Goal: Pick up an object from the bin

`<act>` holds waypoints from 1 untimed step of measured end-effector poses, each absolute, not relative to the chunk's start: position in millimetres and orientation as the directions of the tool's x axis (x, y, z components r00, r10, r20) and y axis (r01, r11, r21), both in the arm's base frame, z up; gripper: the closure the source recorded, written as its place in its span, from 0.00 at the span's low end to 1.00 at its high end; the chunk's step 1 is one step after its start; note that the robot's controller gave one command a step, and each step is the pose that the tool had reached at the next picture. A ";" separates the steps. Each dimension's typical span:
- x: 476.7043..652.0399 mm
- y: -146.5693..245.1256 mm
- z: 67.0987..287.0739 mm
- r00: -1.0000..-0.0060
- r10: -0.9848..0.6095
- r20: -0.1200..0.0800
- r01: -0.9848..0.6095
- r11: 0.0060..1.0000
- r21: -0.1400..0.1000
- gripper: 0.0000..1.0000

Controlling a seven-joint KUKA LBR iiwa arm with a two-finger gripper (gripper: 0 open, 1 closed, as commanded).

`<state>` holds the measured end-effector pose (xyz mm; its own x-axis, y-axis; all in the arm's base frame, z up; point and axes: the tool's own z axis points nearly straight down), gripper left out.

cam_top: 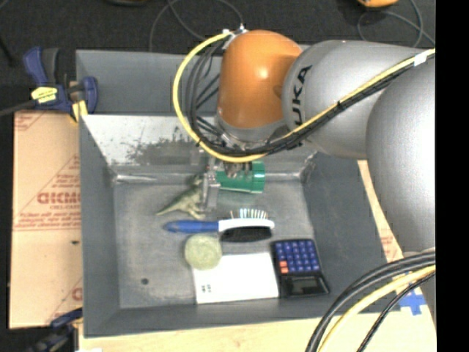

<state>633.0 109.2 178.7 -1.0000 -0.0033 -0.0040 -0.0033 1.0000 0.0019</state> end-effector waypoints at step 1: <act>616.3 77.1 133.2 -0.991 -0.130 -0.006 -0.130 0.991 -0.001 0.00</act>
Offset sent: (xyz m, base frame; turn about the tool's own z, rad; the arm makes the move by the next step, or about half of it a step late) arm -0.0340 -0.1040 -0.0487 -0.1652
